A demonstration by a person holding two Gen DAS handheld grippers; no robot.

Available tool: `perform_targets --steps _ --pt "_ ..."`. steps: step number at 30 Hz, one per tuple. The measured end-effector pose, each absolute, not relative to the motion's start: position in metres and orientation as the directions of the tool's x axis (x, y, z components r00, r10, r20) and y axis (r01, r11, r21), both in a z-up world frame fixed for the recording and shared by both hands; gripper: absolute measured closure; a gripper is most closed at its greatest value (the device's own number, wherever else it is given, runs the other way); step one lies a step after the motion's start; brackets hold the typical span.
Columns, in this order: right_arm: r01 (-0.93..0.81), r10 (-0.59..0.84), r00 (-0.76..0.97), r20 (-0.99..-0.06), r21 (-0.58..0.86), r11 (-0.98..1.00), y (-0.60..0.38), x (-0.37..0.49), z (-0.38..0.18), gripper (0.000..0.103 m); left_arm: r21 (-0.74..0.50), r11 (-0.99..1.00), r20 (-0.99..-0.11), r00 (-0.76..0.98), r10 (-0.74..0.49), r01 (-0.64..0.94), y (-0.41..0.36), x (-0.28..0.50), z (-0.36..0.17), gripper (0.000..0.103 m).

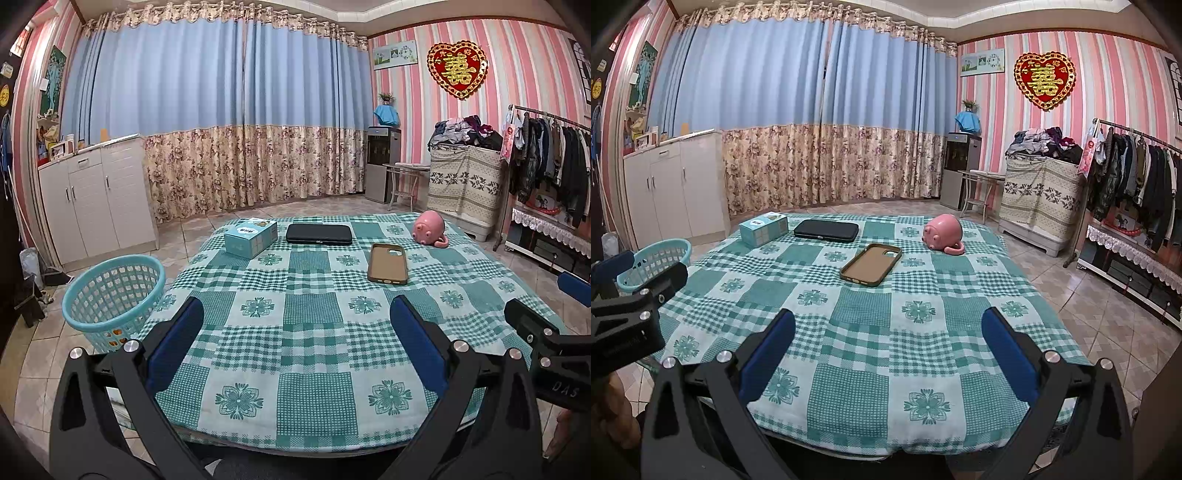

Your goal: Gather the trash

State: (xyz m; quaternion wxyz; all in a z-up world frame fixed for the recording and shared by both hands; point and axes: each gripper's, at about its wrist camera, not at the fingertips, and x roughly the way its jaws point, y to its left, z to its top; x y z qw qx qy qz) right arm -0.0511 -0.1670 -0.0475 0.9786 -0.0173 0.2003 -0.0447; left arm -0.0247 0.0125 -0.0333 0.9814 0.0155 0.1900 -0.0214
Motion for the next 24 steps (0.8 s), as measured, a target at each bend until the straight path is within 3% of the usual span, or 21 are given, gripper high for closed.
perform_targets --steps 24 --pt "0.072 -0.086 0.92 -0.382 -0.05 0.996 -0.1641 -0.0506 -0.0444 0.004 0.029 0.999 -0.36 0.933 -0.027 0.04 0.0138 -0.0251 -0.0303 0.005"
